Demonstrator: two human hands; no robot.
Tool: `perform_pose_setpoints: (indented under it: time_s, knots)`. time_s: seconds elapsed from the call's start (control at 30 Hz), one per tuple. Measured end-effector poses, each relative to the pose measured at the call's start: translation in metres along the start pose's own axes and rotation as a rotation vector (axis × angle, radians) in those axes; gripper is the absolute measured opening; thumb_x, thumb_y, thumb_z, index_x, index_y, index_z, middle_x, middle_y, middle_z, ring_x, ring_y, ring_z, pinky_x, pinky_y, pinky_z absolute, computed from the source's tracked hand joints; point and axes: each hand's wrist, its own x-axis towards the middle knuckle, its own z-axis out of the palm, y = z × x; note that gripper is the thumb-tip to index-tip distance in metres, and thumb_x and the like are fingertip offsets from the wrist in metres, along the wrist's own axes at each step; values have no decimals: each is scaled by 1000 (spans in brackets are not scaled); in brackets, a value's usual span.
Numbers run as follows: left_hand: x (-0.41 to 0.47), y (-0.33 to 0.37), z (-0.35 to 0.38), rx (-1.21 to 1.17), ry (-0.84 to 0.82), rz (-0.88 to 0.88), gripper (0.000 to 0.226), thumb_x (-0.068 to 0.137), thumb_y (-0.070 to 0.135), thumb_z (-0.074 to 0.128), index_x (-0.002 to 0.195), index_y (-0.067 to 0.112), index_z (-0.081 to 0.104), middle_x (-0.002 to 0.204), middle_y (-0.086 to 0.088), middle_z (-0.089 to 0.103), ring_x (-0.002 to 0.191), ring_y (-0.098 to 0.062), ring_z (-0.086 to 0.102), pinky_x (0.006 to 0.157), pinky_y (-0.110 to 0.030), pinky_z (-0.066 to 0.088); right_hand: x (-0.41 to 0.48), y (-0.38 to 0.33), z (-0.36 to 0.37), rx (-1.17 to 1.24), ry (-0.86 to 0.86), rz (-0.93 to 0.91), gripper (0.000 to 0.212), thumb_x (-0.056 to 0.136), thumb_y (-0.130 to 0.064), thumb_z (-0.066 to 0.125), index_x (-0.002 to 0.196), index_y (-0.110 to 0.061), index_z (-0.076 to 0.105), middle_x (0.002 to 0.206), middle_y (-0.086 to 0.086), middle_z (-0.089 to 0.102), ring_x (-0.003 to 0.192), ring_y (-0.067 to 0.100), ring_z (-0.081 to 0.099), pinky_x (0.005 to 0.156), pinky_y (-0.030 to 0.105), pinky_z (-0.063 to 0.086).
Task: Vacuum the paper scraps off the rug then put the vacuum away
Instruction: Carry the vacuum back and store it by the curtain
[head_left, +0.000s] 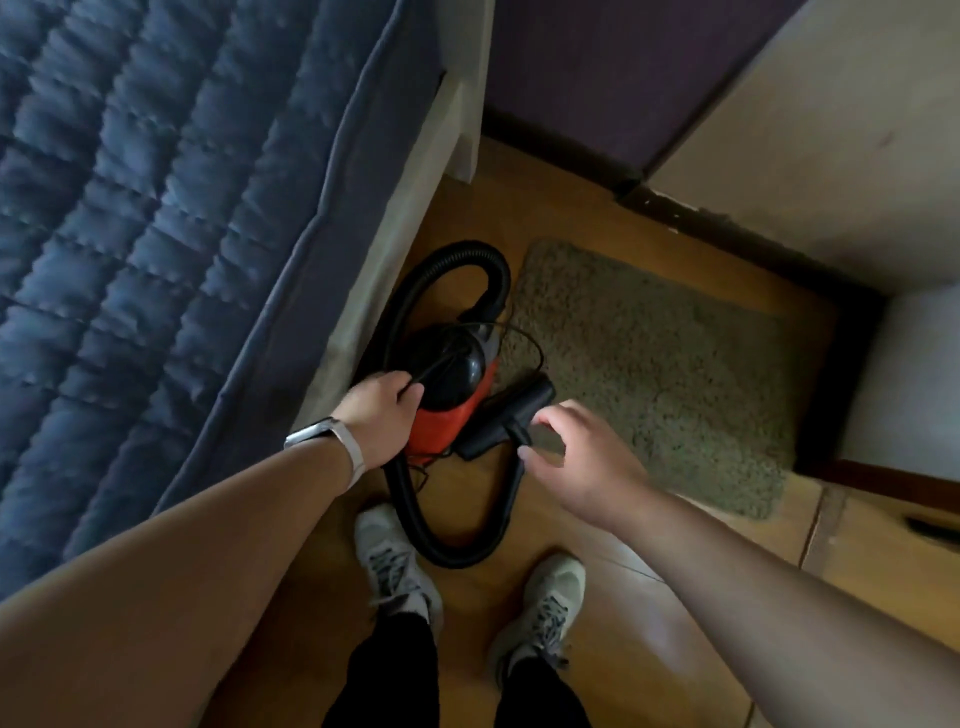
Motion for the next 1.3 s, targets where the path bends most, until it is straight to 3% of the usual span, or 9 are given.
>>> perform_pose_setpoints:
  time_s: [0.17,0.27,0.43,0.53,0.77,0.93,1.07,1.13,1.3]
  knots:
    - [33,-19,48,107,50,28,38,106,35,38,131,14,57,127,-15,51,118,-33,50,102,-38,40,6,55,59,-73,-136,5,47,91,-55,54,128,-26,54,124,-5,51,118,17,48,89,30,41]
    - [51,-28,68,177,84,38,48,105,39,40,148,18,41,144,-14,42,132,-34,41,111,-43,34,4,77,94,-40,-137,19,49,89,-54,56,127,-23,56,124,-5,53,117,19,51,95,32,44]
    - [75,-39,90,269,180,100,68,97,47,55,152,15,32,145,-15,39,134,-35,39,109,-46,37,3,98,147,26,-177,78,52,87,-60,51,128,-29,53,122,-9,49,123,17,44,98,33,39]
    - [91,-44,101,291,207,162,83,88,52,65,152,16,26,147,-14,35,136,-34,35,108,-47,36,1,108,182,56,-153,91,47,90,-53,59,129,-25,54,123,-4,51,122,21,46,95,30,38]
    - [106,-60,116,395,459,307,90,77,57,73,147,13,36,141,-13,38,129,-34,38,101,-47,39,-1,99,261,165,-200,104,50,88,-51,63,129,-24,53,114,-10,46,120,20,48,97,33,41]
    - [121,-70,122,164,335,294,96,79,51,76,153,19,25,150,-8,38,136,-30,40,111,-49,39,15,83,317,199,-257,110,71,79,-68,61,136,-29,43,129,-6,49,124,19,45,97,34,41]
    - [123,-75,125,-18,300,297,94,80,46,77,154,25,23,151,-2,38,134,-23,45,110,-45,43,25,71,351,238,-314,116,78,77,-67,63,140,-29,37,136,-5,47,126,19,44,96,36,44]
    - [124,-76,123,-21,301,300,92,80,47,77,153,25,26,148,-1,42,131,-20,47,109,-42,43,28,66,360,275,-293,154,70,80,-62,64,137,-28,41,129,-4,50,117,21,51,85,33,46]
    - [124,-72,119,-4,270,276,88,81,45,78,151,22,30,138,0,53,116,-16,57,100,-34,49,27,64,359,395,-257,209,34,81,-51,66,105,-31,51,95,-8,55,87,18,60,66,30,45]
